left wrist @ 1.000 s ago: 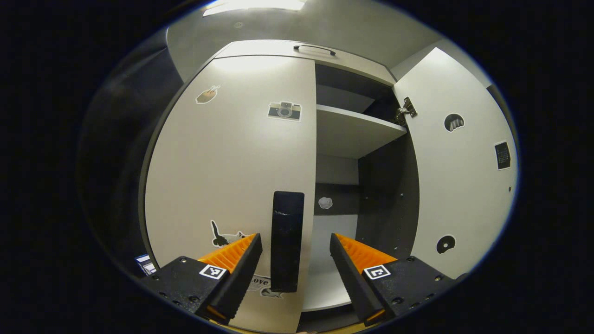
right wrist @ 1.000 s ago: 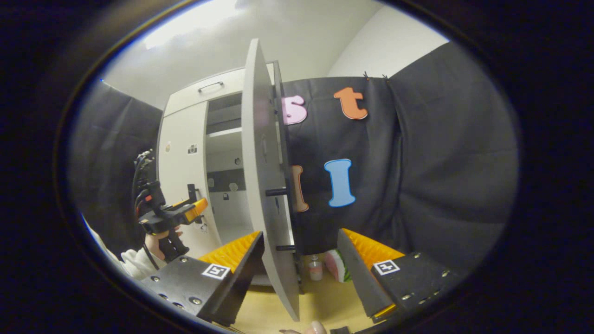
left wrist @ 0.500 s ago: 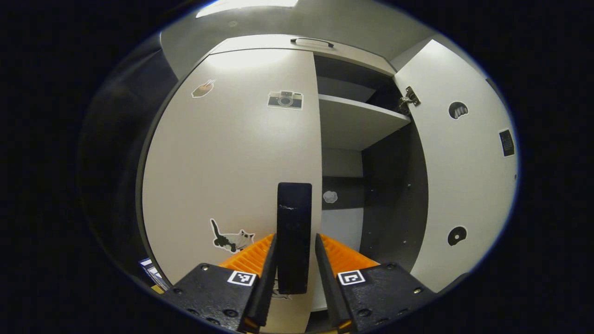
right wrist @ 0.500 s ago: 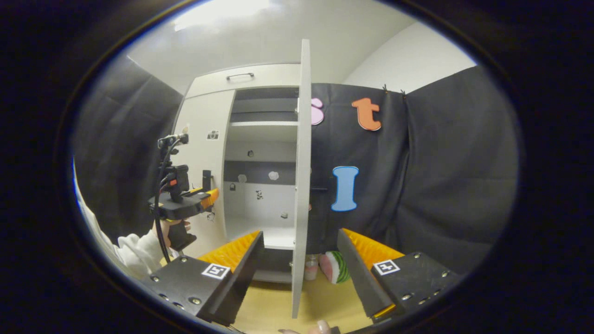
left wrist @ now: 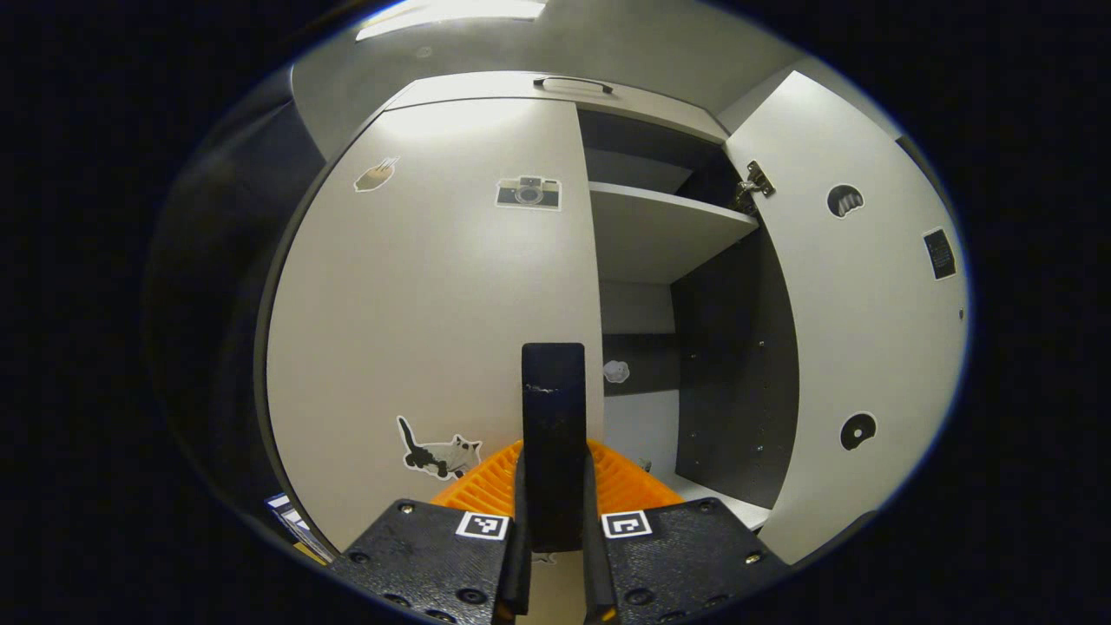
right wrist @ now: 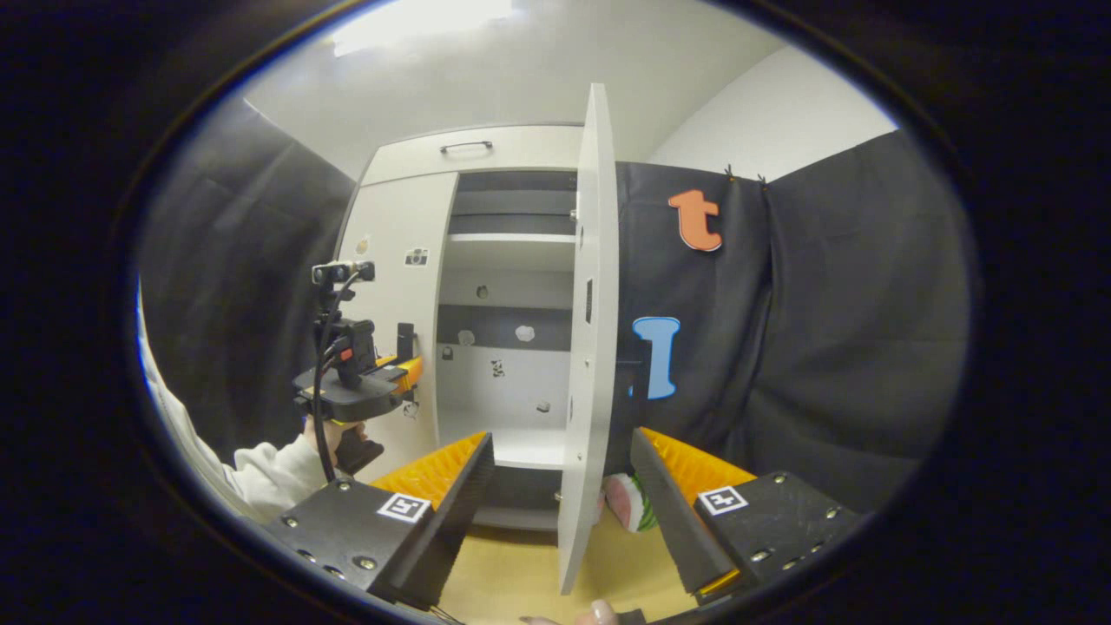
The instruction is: Open the right door of the double-door shoe cabinet with the right hand, and open the left door with the left hand.
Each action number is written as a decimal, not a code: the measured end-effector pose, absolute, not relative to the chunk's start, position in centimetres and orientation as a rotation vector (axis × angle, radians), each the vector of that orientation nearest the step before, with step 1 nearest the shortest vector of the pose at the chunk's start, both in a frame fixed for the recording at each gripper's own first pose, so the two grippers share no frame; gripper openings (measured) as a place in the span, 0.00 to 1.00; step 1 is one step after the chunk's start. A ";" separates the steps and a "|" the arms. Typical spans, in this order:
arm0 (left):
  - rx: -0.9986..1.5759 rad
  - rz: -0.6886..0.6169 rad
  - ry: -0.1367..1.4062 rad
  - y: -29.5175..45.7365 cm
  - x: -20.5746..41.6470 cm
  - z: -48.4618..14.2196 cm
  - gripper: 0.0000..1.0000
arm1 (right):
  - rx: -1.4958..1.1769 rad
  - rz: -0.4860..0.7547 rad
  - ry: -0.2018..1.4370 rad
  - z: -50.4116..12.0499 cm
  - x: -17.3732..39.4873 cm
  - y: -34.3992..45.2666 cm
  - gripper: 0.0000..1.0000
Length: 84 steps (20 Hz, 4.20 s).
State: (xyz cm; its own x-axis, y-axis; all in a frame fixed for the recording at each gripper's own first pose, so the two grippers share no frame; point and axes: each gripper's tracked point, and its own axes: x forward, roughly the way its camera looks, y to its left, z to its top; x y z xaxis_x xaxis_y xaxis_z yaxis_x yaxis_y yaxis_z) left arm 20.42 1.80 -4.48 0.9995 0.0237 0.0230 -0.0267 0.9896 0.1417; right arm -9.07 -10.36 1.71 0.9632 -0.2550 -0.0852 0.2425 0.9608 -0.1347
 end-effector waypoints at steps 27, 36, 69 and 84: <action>0.059 -0.071 0.055 6.0 5.7 -1.1 0.17 | -0.133 0.078 0.056 -1.2 7.6 -8.7 0.90; 0.080 -0.003 0.058 10.4 1.9 0.0 0.14 | -0.092 0.161 0.018 -1.3 11.5 -5.1 0.96; 0.149 0.082 -0.052 22.2 -1.4 1.9 0.01 | -0.157 0.106 0.056 -2.5 10.0 -3.8 0.96; 0.209 0.197 -0.009 24.2 -3.3 1.4 0.76 | -0.162 0.127 0.064 -2.6 9.8 -5.2 0.96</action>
State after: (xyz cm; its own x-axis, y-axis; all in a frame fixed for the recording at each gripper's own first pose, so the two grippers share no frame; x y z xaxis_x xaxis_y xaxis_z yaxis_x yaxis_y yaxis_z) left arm -3.32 24.23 1.39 0.9807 0.1935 0.0298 -0.1954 0.9590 0.2051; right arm 9.80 -5.18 -2.59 0.9899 0.1212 -0.0741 -0.1316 0.9789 -0.1564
